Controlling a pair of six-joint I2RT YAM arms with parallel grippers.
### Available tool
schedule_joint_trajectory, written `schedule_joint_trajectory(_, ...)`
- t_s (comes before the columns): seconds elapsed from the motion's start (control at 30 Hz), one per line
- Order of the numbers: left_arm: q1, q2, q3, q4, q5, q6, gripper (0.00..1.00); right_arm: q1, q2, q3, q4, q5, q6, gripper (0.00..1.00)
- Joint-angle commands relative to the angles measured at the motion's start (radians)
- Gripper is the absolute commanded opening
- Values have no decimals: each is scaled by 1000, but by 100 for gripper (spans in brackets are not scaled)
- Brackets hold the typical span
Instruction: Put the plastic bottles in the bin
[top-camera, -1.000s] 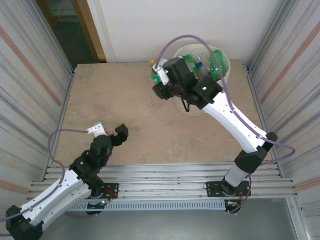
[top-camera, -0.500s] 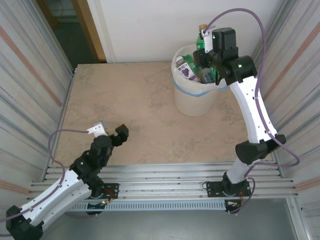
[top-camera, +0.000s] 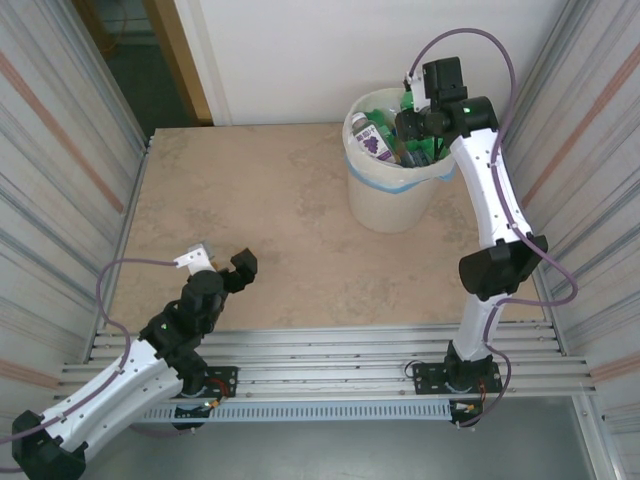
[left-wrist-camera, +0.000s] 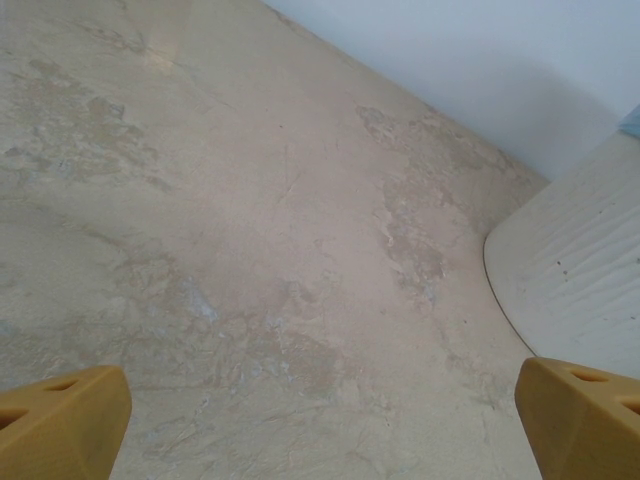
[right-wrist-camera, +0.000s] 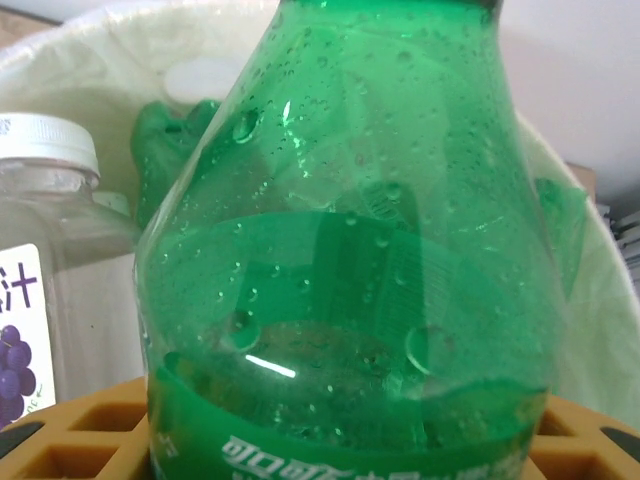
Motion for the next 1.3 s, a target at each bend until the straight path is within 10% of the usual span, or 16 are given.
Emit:
schedule_joint_trajectory(0.0, 6, 7, 10, 27, -27, -11, 99, 0, 18, 37, -42, 1, -22, 48)
schedule_joint_trajectory(0.33, 6, 10, 11, 25, -27, -11, 99, 6, 15, 33, -76, -12, -28, 74)
schedule_joint_trajectory(0.83, 6, 4, 12, 19, -26, -11, 99, 11, -71, 0, -24, -134, -11, 84)
schedule_joint_trajectory(1.27, 6, -11, 35, -18, -48, 15, 99, 20, -228, -125, 97, 47, 40, 98)
